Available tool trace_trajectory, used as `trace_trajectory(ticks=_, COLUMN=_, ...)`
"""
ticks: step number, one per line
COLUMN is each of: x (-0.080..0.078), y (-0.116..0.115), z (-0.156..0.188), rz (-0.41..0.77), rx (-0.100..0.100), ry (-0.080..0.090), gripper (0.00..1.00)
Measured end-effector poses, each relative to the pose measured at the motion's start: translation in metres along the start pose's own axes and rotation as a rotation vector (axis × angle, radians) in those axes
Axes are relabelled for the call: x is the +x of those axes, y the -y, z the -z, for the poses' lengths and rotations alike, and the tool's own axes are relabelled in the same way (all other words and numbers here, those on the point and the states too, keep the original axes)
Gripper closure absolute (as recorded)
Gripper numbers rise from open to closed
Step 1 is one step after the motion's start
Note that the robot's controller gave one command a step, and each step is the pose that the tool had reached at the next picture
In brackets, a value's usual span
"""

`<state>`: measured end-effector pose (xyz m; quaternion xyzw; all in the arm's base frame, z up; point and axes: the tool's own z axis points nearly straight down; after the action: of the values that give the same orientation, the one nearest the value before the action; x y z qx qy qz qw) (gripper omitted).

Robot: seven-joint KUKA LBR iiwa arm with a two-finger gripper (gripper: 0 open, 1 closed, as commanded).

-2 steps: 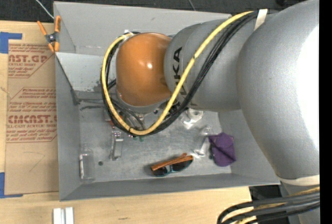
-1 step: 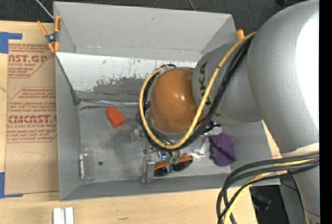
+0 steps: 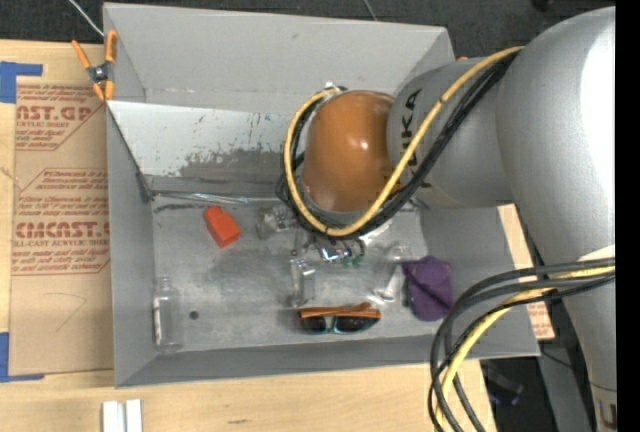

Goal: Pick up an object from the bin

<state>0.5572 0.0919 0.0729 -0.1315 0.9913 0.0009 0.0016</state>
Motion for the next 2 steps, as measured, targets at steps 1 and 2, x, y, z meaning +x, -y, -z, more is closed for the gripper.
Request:
trace_trajectory(ticks=1, x=0.088, y=0.043, z=0.008, rz=0.031, rx=0.003, ry=-0.006, gripper=0.0)
trace_trajectory(ticks=2, x=0.048, y=0.042, z=-0.003, rz=-0.045, rx=-0.002, ry=0.001, gripper=1.0)
